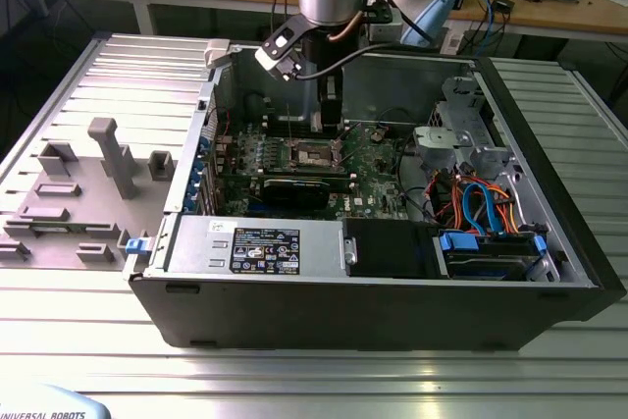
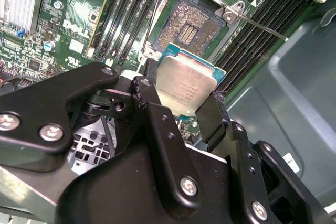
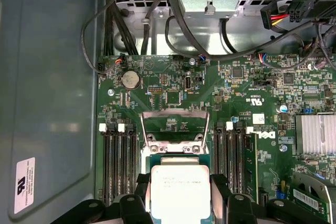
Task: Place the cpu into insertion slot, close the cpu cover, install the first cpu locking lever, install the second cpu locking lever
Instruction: 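Place the cpu into insertion slot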
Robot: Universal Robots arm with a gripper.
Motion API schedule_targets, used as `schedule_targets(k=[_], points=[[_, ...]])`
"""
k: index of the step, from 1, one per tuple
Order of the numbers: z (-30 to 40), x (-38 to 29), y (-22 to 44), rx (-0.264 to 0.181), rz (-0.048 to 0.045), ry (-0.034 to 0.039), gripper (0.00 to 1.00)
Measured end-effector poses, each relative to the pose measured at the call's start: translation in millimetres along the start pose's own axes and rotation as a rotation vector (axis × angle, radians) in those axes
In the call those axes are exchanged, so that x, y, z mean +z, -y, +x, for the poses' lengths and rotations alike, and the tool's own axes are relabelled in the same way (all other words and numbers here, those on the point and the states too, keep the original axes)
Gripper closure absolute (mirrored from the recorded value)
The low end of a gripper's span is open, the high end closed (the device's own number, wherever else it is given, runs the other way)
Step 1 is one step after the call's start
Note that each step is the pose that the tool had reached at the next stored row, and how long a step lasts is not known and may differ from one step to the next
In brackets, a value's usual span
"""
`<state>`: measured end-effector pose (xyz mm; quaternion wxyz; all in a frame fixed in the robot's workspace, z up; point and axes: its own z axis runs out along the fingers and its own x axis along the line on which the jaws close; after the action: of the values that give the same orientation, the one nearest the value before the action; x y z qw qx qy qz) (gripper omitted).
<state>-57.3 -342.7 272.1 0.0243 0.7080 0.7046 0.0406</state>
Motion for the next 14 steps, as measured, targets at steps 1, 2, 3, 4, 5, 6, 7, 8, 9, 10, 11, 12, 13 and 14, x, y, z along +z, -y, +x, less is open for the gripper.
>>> schedule_targets(k=[1, 2, 3, 4, 5, 6, 7, 8, 9, 10, 11, 12, 13, 14], points=[[0.0, 0.0, 0.0, 0.0, 0.0, 0.0, 0.46], [0.0, 0.0, 0.0, 0.0, 0.0, 0.0001, 0.46], [0.0, 0.3, 0.0, 0.0, -0.0001, -0.0001, 0.46], [0.0, 0.5, 0.0, 0.0, 0.0, 0.0, 0.46], [0.0, 0.6, 0.0, 0.0, 0.0, 0.0, 0.46], [0.0, 0.8, 0.1, 0.0, 0.0, 0.0, 0.46], [0.0, 1.0, 0.1, 0.0, 0.0, 0.0, 0.46], [0.0, 1.1, 0.1, 0.0, 0.0, 0.0, 0.46], [0.0, 1.5, 0.1, 0.0, 0.0, 0.0, 0.46], [0.0, 1.7, 0.1, 0.0, 0.0, 0.0, 0.46], [0.0, 1.7, 0.1, 0.0, 0.0, 0.0, 0.46], [0.0, 1.7, 0.1, 0.0, 0.0, 0.0, 0.46], [0.0, 1.7, 0.2, 0.0, 0.0, 0.0, 0.46], [-0.1, 1.7, 0.2, 0.0, 0.0, 0.0, 0.46]])
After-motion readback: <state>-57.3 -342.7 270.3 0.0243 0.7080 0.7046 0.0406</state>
